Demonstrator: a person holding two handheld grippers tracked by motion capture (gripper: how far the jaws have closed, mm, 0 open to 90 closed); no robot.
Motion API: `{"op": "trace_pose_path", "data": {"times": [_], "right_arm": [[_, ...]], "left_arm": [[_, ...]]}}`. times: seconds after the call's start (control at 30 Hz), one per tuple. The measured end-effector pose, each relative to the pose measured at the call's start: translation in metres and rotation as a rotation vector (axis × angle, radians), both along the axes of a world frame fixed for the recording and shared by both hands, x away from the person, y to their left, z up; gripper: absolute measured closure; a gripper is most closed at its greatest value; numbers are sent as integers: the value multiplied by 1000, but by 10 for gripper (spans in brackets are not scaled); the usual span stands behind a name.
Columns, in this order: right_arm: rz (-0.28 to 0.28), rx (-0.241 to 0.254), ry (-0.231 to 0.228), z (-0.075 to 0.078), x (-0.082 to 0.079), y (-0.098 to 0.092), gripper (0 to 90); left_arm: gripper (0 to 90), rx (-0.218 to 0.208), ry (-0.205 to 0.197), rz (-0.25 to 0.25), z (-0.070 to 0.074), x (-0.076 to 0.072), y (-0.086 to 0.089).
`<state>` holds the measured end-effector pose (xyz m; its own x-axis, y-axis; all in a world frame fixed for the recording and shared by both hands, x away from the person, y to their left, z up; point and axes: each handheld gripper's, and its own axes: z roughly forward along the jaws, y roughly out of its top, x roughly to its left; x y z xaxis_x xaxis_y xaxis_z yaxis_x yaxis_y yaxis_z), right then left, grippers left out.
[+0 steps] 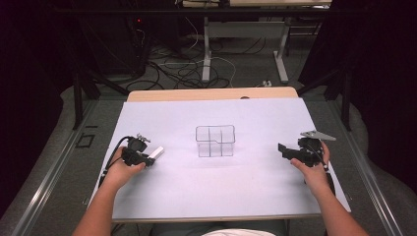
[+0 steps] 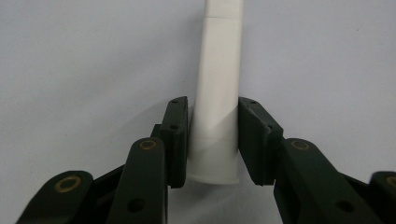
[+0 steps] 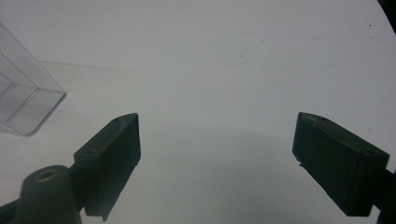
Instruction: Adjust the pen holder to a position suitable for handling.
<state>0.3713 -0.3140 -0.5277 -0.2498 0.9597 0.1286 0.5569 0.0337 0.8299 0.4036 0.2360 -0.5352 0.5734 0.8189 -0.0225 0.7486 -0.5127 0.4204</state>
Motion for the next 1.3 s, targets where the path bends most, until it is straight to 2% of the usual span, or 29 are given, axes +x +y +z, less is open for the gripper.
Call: {"op": "trace_pose_path", "data": {"times": [0.43, 0.73, 0.93, 1.07, 1.3], "right_arm": [[9, -12, -5, 0, 0, 0, 148], [5, -6, 2, -1, 0, 1, 148], [5, -4, 3, -1, 0, 1, 148], [7, -2, 4, -1, 0, 2, 148], [9, -6, 2, -1, 0, 2, 148]], "left_arm": [[664, 12, -3, -16, 0, 1, -1], [668, 0, -2, -4, 2, 1, -1], [670, -34, 7, 17, 6, 1, -2], [671, -42, 7, 14, 8, 0, -3], [671, -87, 15, 18, 16, -3, -9]]}}
